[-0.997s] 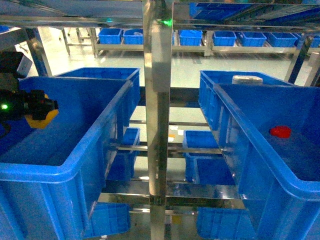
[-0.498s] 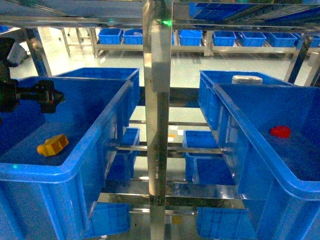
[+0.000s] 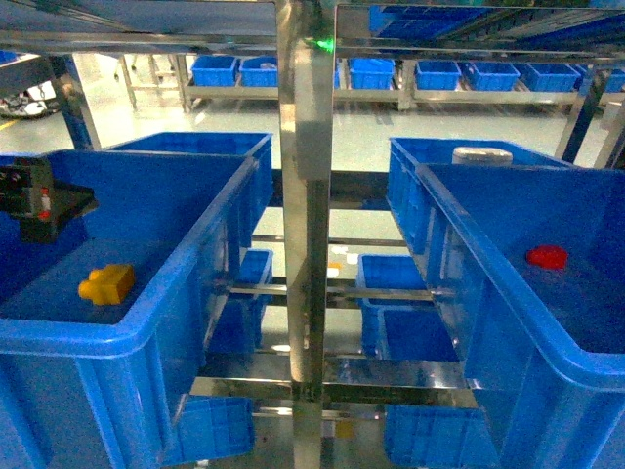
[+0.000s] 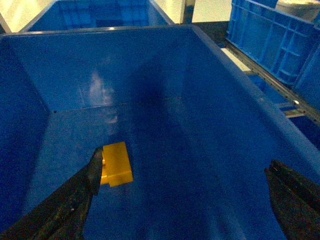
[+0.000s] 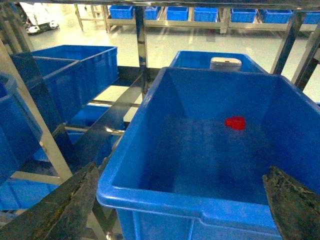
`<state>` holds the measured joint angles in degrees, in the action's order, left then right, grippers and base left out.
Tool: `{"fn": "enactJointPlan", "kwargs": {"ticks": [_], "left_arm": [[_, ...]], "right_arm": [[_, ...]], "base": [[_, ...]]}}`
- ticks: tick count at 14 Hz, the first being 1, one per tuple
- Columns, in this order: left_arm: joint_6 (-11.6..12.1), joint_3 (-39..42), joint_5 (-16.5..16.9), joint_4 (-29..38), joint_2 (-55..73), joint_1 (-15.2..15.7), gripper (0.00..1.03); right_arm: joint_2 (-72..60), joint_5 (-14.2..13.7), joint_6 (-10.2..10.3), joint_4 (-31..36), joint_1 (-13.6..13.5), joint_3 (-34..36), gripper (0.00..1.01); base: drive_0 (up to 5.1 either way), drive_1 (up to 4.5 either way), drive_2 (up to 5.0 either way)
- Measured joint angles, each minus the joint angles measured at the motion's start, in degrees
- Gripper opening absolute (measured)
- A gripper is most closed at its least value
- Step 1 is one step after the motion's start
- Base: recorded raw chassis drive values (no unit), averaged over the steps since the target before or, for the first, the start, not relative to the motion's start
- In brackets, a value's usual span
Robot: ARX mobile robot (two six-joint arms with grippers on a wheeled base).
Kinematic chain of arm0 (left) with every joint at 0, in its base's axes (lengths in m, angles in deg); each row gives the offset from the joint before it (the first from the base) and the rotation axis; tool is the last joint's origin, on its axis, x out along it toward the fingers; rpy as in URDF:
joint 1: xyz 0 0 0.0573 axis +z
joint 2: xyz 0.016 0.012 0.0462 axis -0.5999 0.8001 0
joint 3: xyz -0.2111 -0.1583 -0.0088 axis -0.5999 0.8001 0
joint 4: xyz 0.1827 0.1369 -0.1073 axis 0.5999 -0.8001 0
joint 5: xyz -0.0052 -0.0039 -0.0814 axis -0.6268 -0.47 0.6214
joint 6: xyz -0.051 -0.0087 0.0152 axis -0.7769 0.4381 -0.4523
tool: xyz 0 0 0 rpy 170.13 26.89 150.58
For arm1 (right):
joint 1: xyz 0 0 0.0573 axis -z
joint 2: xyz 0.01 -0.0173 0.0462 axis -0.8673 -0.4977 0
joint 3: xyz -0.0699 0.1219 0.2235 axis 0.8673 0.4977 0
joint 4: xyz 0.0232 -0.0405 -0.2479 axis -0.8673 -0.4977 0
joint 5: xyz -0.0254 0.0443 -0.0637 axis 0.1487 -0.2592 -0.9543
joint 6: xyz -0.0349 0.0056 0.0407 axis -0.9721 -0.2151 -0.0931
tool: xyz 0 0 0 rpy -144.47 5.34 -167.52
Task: Sort and place red and yellow blocks in left bins
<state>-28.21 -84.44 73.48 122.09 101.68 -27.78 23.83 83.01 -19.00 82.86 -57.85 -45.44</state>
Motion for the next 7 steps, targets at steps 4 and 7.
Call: {"fn": "enactJointPlan", "kwargs": {"ticks": [4, 7], "left_arm": [[-9.2, 9.8, -1.5, -1.3, -18.5, -5.7, 0.98], [-16.9, 15.4, -4.7, -2.9, -29.2, -9.8, 0.98]], "right_arm": [[0.0, 0.0, 0.0, 0.0, 0.0, 0.0, 0.98], [0.0, 0.0, 0.0, 0.0, 0.0, 0.0, 0.98]], "base": [[0.0, 0.0, 0.0], [0.0, 0.0, 0.0]]}}
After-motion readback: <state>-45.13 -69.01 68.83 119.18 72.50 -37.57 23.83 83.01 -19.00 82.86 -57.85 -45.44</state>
